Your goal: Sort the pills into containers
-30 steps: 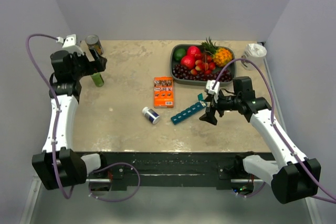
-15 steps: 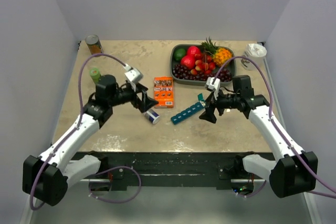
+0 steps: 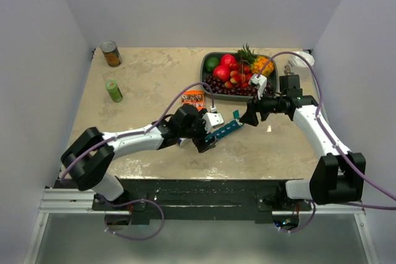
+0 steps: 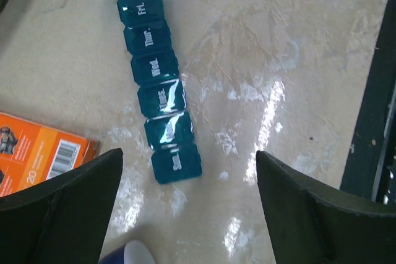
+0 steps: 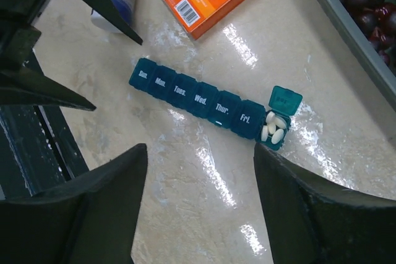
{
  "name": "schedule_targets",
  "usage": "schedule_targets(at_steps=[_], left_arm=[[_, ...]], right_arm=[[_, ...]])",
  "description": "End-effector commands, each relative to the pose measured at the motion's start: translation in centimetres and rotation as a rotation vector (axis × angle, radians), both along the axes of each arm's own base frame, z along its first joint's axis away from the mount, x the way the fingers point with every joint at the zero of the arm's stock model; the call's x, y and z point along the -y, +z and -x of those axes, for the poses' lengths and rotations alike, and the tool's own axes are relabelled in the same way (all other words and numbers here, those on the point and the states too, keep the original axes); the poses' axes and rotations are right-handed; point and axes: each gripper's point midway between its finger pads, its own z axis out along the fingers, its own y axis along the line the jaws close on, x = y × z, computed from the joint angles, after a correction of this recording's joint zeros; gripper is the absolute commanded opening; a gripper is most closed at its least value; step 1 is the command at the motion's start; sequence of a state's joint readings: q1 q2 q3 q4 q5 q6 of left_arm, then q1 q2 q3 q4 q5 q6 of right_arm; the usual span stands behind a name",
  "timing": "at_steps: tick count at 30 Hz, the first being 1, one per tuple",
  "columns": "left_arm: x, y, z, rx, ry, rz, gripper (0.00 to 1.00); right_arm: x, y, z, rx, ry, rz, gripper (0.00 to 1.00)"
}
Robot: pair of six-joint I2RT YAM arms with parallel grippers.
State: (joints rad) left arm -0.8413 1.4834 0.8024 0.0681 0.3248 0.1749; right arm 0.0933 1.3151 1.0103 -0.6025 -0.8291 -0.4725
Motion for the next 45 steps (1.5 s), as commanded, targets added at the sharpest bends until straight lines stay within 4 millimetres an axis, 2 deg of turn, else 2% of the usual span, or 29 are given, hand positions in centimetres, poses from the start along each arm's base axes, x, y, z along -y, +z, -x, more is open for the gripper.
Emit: schedule_targets(at_steps=[1,6,9,12,20,24,26,30,42,45], left_arm=[[4.1,2.0,-3.7,0.145,0.002,0.021,0.84],[5.6,-0.3,-5.2,0.134,0.047,-0.062,0.74],[5.7,-1.5,-5.8,0.125,0.075,-0.114,0.68],[5.5,-2.9,-5.8,0.114,0.089,-0.172,0.66],[5.6,-4.9,-5.6,0.097,0.107,-0.226,0.56],[4.8,-6.3,-5.2,0.078,0.111,-0.277,0.53],[4.8,-6.5,-5.1,0.076,0.110,-0.283,0.44],[4.5,-7.1,-4.7,0.060,0.104,-0.294,0.36],[4.9,-7.5,-3.9,0.007,0.083,-0.290,0.36],[5.0,-7.5,-3.9,0.002,0.077,-0.286,0.36]], right_arm=[[0.2,0.9,-0.9,-0.014,-0.023,-0.034,0.65],[0.8,0.3,-1.0,-0.031,-0.041,-0.037,0.56],[1.0,0.0,-1.0,-0.037,-0.049,-0.038,0.54],[1.3,-0.5,-1.2,-0.047,-0.058,-0.036,0.51],[1.5,-1.0,-1.7,-0.060,-0.076,-0.032,0.44],[1.5,-1.3,-2.0,-0.067,-0.081,-0.031,0.40],[1.5,-1.5,-2.3,-0.071,-0.083,-0.029,0.36],[1.3,-1.8,-3.2,-0.093,-0.090,-0.037,0.26],[-0.7,-2.2,-7.0,-0.090,-0.103,-0.009,0.22],[-1.4,-2.9,-7.8,-0.099,-0.099,0.014,0.21]])
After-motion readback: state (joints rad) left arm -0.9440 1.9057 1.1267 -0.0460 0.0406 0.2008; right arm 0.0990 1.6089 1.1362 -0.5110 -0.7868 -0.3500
